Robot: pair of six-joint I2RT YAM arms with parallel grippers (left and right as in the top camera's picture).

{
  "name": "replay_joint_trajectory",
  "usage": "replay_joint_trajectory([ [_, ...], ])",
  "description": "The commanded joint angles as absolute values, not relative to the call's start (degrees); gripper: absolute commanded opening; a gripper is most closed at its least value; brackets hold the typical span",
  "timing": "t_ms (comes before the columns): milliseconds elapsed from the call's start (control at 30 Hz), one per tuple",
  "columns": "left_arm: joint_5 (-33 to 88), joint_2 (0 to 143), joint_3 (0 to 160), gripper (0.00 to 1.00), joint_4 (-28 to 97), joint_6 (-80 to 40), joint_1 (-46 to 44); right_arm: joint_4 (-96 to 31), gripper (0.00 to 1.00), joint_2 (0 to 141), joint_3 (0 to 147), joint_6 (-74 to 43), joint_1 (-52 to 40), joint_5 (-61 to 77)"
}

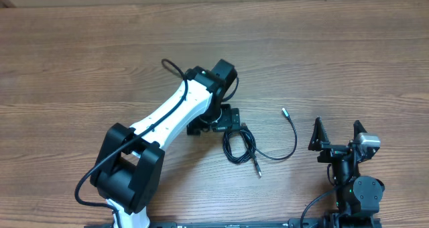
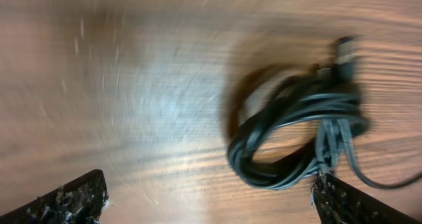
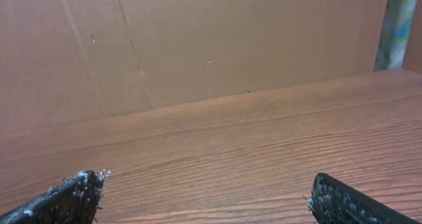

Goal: Untangle cables
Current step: 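Close the left gripper on the coil and lift it slightly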

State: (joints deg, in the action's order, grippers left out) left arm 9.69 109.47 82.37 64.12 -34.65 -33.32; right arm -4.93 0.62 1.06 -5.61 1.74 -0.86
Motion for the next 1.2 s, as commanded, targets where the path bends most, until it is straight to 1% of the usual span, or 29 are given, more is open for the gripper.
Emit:
replay_joint_trajectory([
  [0,2.98,109.36,83.85,0.98,64.01,-21.71,-33.28,-4.69,1.0,0.19,0.45,-5.78,1.45,-1.43],
  [33,1.17,109.38,83.81,0.96,63.94,-20.91,-33.3,-4.69,1.0,0.19,0.45,-5.78,1.45,-1.43],
  [67,-0.8,109.38,83.68,0.92,63.88,-20.53,-33.28,-4.69,1.0,0.16,0.45,-5.78,1.45,-1.43],
  [133,-3.4,109.38,83.64,0.89,63.94,-20.58,-33.3,-4.69,1.0,0.16,0.45,-5.78,1.45,-1.43],
  [267,-3.55,109.38,82.89,0.84,62.41,-20.58,-33.3,-4.69,1.0,0.19,0.45,-5.78,1.45,-1.43],
  [367,-3.11,109.38,81.08,0.74,59.66,-20.58,-33.41,-4.69,1.0,0.19,0.45,-5.78,1.45,-1.43],
  [400,-2.46,109.38,80.36,0.73,58.74,-20.56,-33.41,-4.69,1.0,0.19,0.45,-5.78,1.45,-1.43],
  [467,1.08,109.38,78.63,0.73,56.03,-18.09,-33.41,-4.69,1.0,0.19,0.45,-5.78,1.45,-1.43],
  [533,7.7,109.38,77.06,0.75,53.25,-11.84,-33.39,-4.69,1.0,0.19,0.45,-5.78,1.45,-1.43],
  [633,15.2,109.38,75.11,0.84,50.48,-5.63,-33.43,-4.69,1.0,0.16,0.45,-5.78,1.45,-1.43],
  [900,16.78,109.38,71.18,0.84,45.54,-5.26,-34.96,-4.69,1.0,0.19,0.45,-5.78,1.45,-1.43],
  [933,17.1,109.38,70.65,0.83,44.71,-5.34,-35.38,-4.69,1.0,0.19,0.45,-5.78,1.45,-1.43],
  [1033,17.45,109.38,69.38,0.73,42.59,-6.76,-36.38,-4.69,1.0,0.19,0.45,-5.78,1.45,-1.43],
  [1100,16.93,109.4,68.4,0.65,40.86,-10.09,-36.82,-4.69,1.0,0.16,0.45,-5.78,1.45,-1.43],
  [1133,16.03,109.38,67.7,0.57,39.77,-12.64,-37.08,-4.69,1.0,0.19,0.45,-5.78,1.45,-1.43],
  [1167,14.92,109.38,67.26,0.54,39.2,-14.63,-37.19,-4.69,1.0,0.16,0.45,-5.78,1.45,-1.43],
])
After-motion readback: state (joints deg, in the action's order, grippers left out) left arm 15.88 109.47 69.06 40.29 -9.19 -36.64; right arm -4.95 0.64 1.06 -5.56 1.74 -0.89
